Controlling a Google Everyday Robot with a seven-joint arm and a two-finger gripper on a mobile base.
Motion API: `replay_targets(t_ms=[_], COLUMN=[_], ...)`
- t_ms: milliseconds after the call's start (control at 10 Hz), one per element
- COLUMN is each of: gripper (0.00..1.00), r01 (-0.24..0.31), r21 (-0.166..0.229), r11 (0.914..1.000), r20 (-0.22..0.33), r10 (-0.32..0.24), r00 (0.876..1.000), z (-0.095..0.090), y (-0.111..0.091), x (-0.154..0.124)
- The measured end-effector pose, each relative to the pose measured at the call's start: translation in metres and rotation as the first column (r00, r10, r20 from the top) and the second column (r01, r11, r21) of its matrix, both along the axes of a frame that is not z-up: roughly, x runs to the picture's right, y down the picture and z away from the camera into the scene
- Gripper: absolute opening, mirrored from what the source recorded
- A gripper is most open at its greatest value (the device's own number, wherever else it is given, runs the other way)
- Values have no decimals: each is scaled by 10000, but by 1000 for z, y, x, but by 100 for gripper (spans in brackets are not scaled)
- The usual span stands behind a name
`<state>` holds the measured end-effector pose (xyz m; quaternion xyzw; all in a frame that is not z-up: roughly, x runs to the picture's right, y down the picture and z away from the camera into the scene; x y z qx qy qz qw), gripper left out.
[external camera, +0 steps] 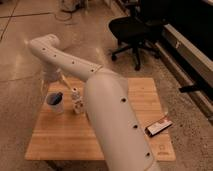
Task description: Place the white sponge in the ceramic cup
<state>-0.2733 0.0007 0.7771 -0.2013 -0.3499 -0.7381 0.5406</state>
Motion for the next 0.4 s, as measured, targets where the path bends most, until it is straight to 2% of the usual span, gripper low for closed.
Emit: replay_targets(t_ms=[400], gripper=[80], r01=[-51], r21=[41], r11=[10000], r20=[26], r10=[51], r00=[10000], z=[-1], y=[-2], x=[-1])
